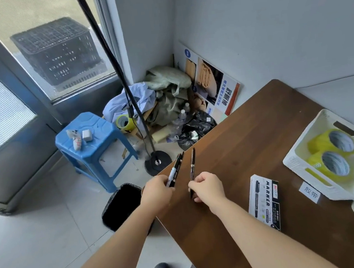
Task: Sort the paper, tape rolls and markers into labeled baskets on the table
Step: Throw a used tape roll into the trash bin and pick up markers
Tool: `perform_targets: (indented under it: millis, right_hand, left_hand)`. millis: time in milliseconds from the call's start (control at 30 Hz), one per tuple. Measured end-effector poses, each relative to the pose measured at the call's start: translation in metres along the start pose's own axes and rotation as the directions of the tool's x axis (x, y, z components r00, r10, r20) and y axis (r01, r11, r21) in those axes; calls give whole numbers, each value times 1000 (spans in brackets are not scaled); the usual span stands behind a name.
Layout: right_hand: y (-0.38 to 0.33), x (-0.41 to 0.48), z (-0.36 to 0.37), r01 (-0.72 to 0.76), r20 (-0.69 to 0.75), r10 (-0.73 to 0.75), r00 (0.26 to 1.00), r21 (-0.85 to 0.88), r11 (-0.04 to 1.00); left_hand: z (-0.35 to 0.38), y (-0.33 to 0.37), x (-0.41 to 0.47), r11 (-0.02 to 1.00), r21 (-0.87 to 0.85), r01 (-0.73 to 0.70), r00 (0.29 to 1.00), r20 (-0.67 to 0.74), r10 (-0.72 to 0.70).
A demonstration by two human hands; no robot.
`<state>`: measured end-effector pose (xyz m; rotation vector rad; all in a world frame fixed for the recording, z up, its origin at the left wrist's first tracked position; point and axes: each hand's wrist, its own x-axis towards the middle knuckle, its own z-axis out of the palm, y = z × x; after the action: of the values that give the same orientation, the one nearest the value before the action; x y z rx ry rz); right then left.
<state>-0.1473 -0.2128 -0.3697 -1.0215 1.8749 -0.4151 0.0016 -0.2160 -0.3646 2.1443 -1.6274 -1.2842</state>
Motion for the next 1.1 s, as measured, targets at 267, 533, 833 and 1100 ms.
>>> perform_targets:
  millis: [267, 533, 833, 1100]
  right_hand:
    - [-51, -21, 56, 205, 152, -223, 963, 122, 971]
    - [-67, -31, 116, 214, 224, -206, 953, -12, 977]
    - [-68, -23, 132, 204, 260, -183, 948, -55, 977]
    - [-67, -12, 98, 172, 97, -176, 980, 49, 984]
  left_hand:
    - [-47, -75, -8, 932, -329, 149, 945, -231, -233]
    - [-61, -133, -20, 698, -615, 366, 862, -58, -503]
    - [-83, -145, -3, 529, -757, 383, 849, 63, -524]
    - [-90, -103, 15, 630, -742, 229, 866, -140, -481]
